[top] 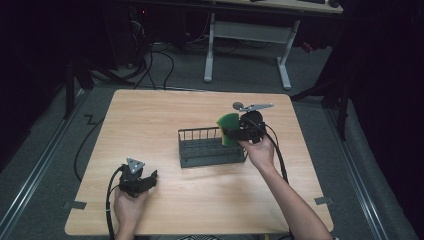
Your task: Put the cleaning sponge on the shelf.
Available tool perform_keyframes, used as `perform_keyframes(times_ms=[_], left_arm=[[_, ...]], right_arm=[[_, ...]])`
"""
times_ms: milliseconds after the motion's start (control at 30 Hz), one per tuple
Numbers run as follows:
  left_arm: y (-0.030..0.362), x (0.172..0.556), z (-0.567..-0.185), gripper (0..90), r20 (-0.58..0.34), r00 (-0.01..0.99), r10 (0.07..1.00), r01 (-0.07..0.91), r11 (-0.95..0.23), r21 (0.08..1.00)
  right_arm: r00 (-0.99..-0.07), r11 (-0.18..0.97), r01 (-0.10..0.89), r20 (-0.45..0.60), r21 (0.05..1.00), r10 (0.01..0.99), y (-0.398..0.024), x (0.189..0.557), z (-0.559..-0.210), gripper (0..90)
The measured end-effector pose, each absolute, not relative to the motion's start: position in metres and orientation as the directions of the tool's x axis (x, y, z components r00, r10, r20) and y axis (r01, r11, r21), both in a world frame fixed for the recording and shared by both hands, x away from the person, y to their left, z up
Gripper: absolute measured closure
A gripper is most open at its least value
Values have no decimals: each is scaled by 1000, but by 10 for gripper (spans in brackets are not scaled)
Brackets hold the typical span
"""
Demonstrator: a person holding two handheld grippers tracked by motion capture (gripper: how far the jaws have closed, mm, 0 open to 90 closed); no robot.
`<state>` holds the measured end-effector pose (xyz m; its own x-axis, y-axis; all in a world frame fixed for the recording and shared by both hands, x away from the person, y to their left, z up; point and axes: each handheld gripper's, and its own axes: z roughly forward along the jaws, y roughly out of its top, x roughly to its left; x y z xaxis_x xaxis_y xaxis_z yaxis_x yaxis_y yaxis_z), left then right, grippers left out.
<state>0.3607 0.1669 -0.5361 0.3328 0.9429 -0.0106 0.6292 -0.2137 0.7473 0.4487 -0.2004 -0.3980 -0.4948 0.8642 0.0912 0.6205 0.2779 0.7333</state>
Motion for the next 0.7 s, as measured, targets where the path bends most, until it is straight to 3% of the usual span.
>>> perform_keyframes(times_ms=[700], left_arm=[[167, 361, -536, 343, -11, 333, 943, 629, -214, 747]], right_arm=[[-489, 302, 628, 62, 717, 870, -191, 450, -409, 295]])
